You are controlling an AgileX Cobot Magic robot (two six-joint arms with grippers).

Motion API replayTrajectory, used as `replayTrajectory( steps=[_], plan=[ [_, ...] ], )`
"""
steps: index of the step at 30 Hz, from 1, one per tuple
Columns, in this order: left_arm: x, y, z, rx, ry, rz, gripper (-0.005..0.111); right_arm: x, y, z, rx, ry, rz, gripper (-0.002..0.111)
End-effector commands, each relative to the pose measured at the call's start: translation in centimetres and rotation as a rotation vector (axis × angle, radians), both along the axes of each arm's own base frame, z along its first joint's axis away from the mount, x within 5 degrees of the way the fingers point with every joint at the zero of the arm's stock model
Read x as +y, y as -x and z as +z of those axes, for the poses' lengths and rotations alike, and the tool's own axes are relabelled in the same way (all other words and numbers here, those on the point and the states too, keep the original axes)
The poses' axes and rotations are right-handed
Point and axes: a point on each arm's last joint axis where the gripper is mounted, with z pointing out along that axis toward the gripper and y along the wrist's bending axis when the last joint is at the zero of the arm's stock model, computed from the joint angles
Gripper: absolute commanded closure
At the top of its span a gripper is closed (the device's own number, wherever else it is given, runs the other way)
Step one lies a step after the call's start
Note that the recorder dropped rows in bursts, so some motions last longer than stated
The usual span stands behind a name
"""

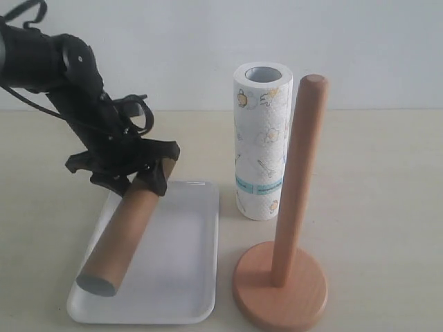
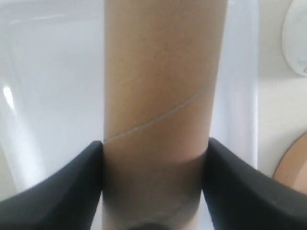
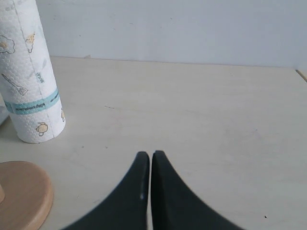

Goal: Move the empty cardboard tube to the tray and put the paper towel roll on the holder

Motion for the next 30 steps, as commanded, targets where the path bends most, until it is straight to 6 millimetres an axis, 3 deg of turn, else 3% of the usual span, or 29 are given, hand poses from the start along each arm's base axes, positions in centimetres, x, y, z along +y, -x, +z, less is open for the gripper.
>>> replayTrajectory(
  steps=[1,6,13,17,21,25,27,30],
  plan=[
    [0.5,0.5,2.4,-0.027,0.008,-0.009,0.073,0.0,0.0,0.1,-0.012,0.005,-0.003,0.107],
    [0.5,0.5,1.1,0.027,-0.004,-0.017,0.05,0.0,0.0,0.1,-0.012,0.005,-0.003,0.107],
    [0.0,-0.3,-1.0,0.035,0.014,0.01,0.048,0.0,0.0,0.1,-0.012,0.005,-0.003,0.107],
    [0.0,-0.4,-0.9,0.027,0.018,0.014,0.048,0.0,0.0,0.1,-0.012,0.005,-0.003,0.107],
    [0.1,-0.1,0.7,-0.013,0.023,0.0,0.048,0.0,0.0,0.1,-0.012,0.005,-0.003,0.107],
    [0.3,0.5,3.7,-0.084,0.049,0.0,0.05,0.0,0.0,0.1,-0.012,0.005,-0.003,0.107],
    [0.5,0.9,5.7,-0.136,0.063,-0.015,0.061,0.0,0.0,0.1,-0.012,0.005,-0.003,0.107],
    [0.8,1.8,8.4,-0.22,0.078,-0.06,0.09,0.0,0.0,0.1,-0.012,0.005,-0.003,0.107]
  ],
)
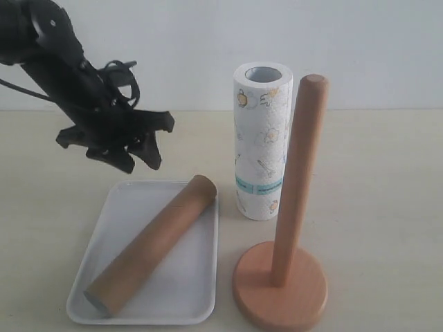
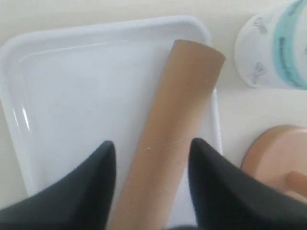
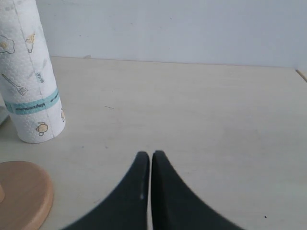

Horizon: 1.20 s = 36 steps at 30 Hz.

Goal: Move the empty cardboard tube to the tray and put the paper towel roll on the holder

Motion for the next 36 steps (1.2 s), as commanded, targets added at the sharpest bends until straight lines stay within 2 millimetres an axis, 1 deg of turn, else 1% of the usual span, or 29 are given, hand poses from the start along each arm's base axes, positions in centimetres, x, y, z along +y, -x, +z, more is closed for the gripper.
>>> replayTrajectory(
  steps=[1,2,5,9,13,20,23,25,26,27,28,29,30,32,33,35,36],
  plan=[
    [0.5,1.4,4.8,-0.143,0.029,-0.059,0.099,0.0,0.0,0.1,-0.012,0.005,-0.003,0.107],
    [0.6,1.7,5.7,-0.173,0.032,-0.075,0.102,0.0,0.0,0.1,-0.012,0.005,-0.003,0.107],
    [0.9,2.7,7.8,-0.228,0.045,-0.088,0.102,0.0,0.0,0.1,-0.012,0.005,-0.003,0.107],
    [1.2,3.1,9.6,-0.309,0.066,-0.073,0.102,0.0,0.0,0.1,-0.012,0.005,-0.003,0.107],
    [1.1,2.7,10.0,-0.376,0.081,-0.051,0.102,0.0,0.0,0.1,-0.012,0.005,-0.003,0.107],
    [1.2,2.2,10.3,-0.441,0.079,-0.041,0.102,0.0,0.0,0.1,-0.012,0.005,-0.003,0.107],
    [1.9,3.0,11.2,-0.508,0.004,-0.12,0.102,0.0,0.0,0.1,-0.012,0.005,-0.003,0.107],
    [2.9,4.6,11.8,-0.565,-0.059,-0.148,0.102,0.0,0.0,0.1,-0.012,0.005,-0.003,0.107],
    [3.7,6.0,12.3,-0.649,-0.076,-0.139,0.102,0.0,0.0,0.1,-0.012,0.005,-0.003,0.107],
    [4.1,6.8,12.8,-0.704,-0.073,-0.128,0.102,0.0,0.0,0.1,-0.012,0.005,-0.003,0.107],
    [5.1,8.7,13.4,-0.852,-0.063,-0.096,0.102,0.0,0.0,0.1,-0.012,0.005,-0.003,0.107],
    [5.8,10.3,13.3,-0.963,-0.045,-0.067,0.102,0.0,0.0,0.1,-0.012,0.005,-0.003,0.107],
    [6.5,11.5,13.9,-1.051,-0.033,-0.043,0.102,0.0,0.0,0.1,-0.012,0.005,-0.003,0.107],
    [8.2,14.2,13.6,-1.183,-0.023,0.012,0.102,0.0,0.0,0.1,-0.012,0.005,-0.003,0.107],
    [8.9,15.3,13.3,-1.222,-0.024,0.037,0.102,0.0,0.0,0.1,-0.012,0.005,-0.003,0.107],
    [10.9,18.1,12.2,-1.278,-0.042,0.102,0.102,0.0,0.0,0.1,-0.012,0.005,-0.003,0.107],
    [11.6,19.2,11.4,-1.278,-0.053,0.126,0.102,0.0,0.0,0.1,-0.012,0.005,-0.003,0.107]
  ],
)
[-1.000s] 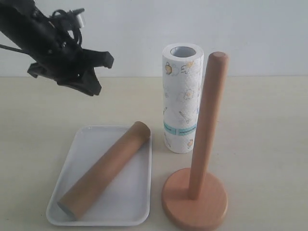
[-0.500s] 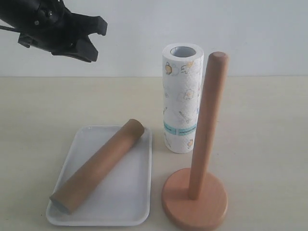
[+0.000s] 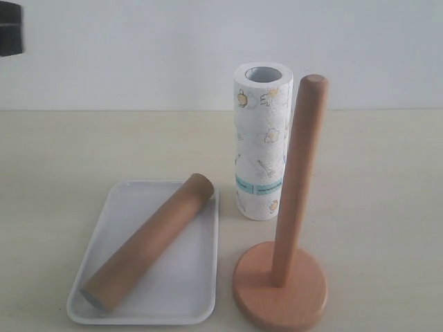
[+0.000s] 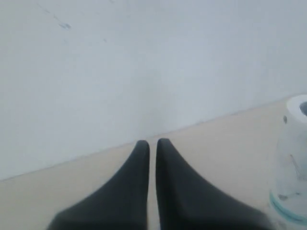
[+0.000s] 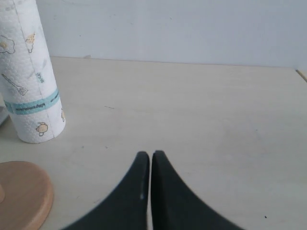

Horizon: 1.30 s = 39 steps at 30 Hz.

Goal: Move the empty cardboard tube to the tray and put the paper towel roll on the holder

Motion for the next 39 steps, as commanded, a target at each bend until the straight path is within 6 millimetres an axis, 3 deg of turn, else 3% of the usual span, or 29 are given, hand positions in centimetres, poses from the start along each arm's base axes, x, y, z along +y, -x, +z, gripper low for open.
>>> replayTrajectory(
  steps=[1,5,8,14,21,24,39],
  plan=[
    [3.5,5.4,-2.1,-0.13,0.042,0.117,0.102,0.0,0.0,0.1,-0.012,0.005,-0.003,0.107],
    [5.4,9.9,-4.2,-0.165,0.061,0.205,0.102,0.0,0.0,0.1,-0.012,0.005,-0.003,0.107],
    [5.9,12.1,-6.2,-0.174,0.06,0.233,0.102,0.0,0.0,0.1,-0.012,0.005,-0.003,0.107],
    [6.2,14.7,-10.7,-0.174,0.067,0.257,0.102,0.0,0.0,0.1,-0.012,0.005,-0.003,0.107],
    [6.2,15.2,-15.2,-0.145,0.079,0.261,0.102,0.0,0.0,0.1,-0.012,0.005,-0.003,0.107],
    [6.1,15.3,-16.0,-0.064,0.056,0.256,0.102,0.0,0.0,0.1,-0.012,0.005,-0.003,0.107],
    [6.3,15.4,-16.7,0.005,-0.017,0.257,0.102,0.0,0.0,0.1,-0.012,0.005,-0.003,0.107]
  ],
)
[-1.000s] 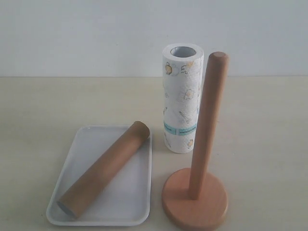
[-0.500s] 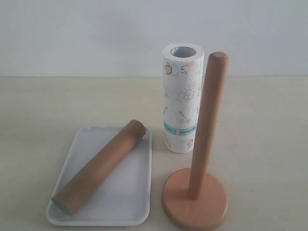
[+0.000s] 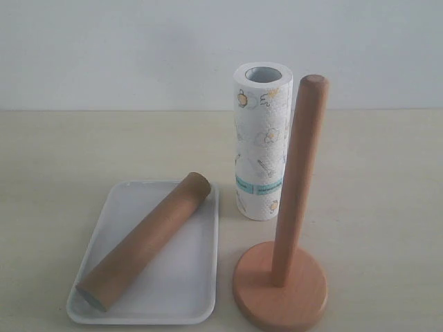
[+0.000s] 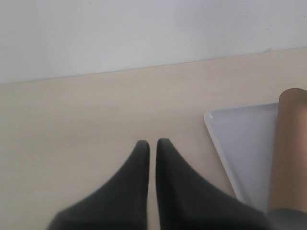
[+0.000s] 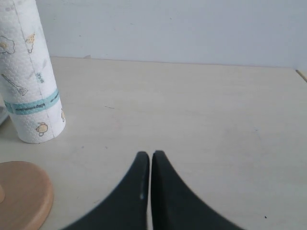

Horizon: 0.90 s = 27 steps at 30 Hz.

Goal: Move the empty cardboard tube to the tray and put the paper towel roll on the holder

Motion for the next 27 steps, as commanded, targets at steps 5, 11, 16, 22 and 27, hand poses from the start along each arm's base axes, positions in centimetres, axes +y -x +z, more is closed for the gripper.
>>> replayTrajectory(
  steps=[5,11,16,22,27],
  plan=[
    [0.01,0.02,-0.19,0.013,0.075,0.018,0.102,-0.03,0.01,0.09,-0.012,0.005,-0.003,0.107],
    [0.01,0.02,-0.19,0.017,0.151,0.034,0.102,-0.03,0.01,0.09,-0.012,0.005,-0.003,0.107],
    [0.1,0.02,-0.2,0.011,0.034,0.02,0.102,-0.03,0.01,0.09,-0.012,0.005,-0.003,0.107],
    [0.05,0.02,-0.2,0.013,0.077,0.023,0.102,-0.03,0.01,0.09,-0.012,0.005,-0.003,0.107],
    [0.05,0.02,-0.2,0.013,0.077,0.023,0.102,-0.03,0.01,0.09,-0.012,0.005,-0.003,0.107]
  ],
)
